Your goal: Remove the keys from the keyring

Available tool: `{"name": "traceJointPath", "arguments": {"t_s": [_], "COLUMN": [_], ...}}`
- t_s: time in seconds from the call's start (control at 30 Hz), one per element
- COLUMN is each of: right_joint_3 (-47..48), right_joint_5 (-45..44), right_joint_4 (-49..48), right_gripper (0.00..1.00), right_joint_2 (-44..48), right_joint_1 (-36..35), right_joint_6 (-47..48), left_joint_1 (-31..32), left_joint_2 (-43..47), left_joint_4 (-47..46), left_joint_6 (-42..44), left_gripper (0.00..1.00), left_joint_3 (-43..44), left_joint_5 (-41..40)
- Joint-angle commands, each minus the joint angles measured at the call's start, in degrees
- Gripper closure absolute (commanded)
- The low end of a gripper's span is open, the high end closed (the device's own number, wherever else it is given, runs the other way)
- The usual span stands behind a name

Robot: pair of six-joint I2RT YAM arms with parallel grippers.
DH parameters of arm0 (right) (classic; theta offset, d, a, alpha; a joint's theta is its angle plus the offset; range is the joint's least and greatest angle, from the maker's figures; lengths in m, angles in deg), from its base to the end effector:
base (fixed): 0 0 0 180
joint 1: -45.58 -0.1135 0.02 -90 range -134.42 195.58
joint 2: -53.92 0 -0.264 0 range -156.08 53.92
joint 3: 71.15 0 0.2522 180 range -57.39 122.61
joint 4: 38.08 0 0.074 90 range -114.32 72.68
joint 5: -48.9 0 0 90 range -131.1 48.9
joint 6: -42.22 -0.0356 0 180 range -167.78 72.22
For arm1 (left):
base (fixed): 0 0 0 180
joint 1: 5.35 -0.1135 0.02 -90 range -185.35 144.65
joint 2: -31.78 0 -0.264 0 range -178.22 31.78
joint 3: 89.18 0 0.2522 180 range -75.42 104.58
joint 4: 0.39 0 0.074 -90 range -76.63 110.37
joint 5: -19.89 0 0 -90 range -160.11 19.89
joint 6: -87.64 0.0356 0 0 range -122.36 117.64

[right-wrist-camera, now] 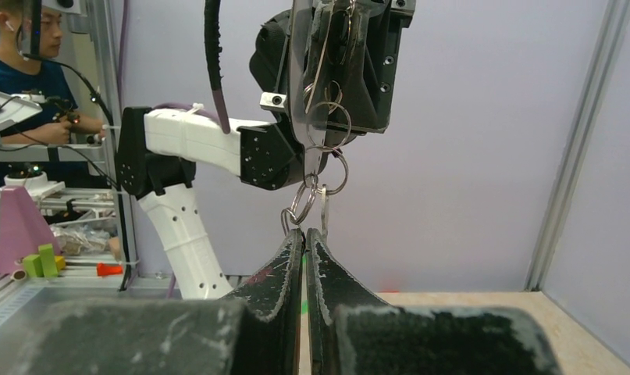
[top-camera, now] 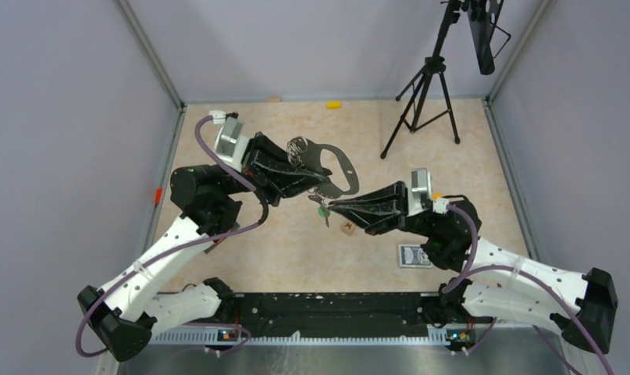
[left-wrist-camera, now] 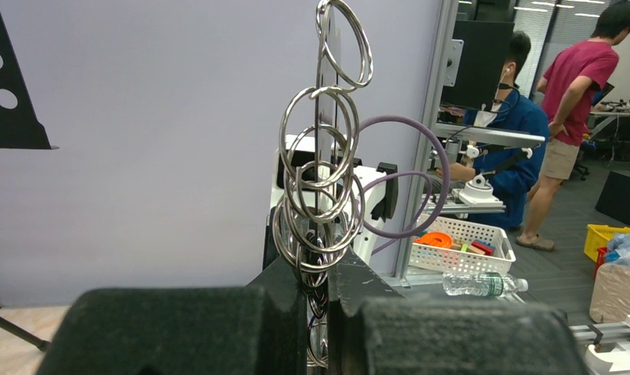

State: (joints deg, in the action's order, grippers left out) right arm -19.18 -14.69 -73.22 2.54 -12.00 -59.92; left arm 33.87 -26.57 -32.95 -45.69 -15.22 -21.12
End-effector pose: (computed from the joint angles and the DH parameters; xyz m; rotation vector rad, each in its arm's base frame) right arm 0.0903 0.1717 0.3842 -0.8152 0.7517 1.3185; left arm 0.1297 -0.1405 0.4786 0.8919 0.8043 -1.5966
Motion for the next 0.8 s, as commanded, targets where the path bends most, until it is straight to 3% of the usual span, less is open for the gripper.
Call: {"name": "traceJointPath", "arguments": {"t_s": [0.0, 0.33, 0.5, 0.77], "right_joint_3": [-1.0, 2.5, 2.0, 3.0], "right_joint_5": [-0.9, 2.5, 8.7, 12.3], "right_joint_4": [2.1, 8.4, 5.6, 4.7], "right_gripper": [1.0, 1.0, 1.0, 1.0], "right_joint_2": [2.1, 3.4, 3.3, 2.7], "right_joint_1": [0.2, 0.2, 0.2, 0.1], "right_joint_6": [2.0, 13.5, 22.9, 28.7], "left_joint_1": [0.1, 0.1, 0.1, 0.1], "left_joint_2": [1.8, 0.5, -0.1, -0.3], "left_joint_4": [-4.1, -5.4, -6.0, -6.3], "left_joint_6": [0.4, -1.3, -2.3, -2.7], "left_gripper": [1.0, 1.0, 1.0, 1.0], "left_joint_3": [0.1, 0.9, 1.3, 1.5], "left_joint_5": [-1.9, 1.6, 2.5, 3.6]}}
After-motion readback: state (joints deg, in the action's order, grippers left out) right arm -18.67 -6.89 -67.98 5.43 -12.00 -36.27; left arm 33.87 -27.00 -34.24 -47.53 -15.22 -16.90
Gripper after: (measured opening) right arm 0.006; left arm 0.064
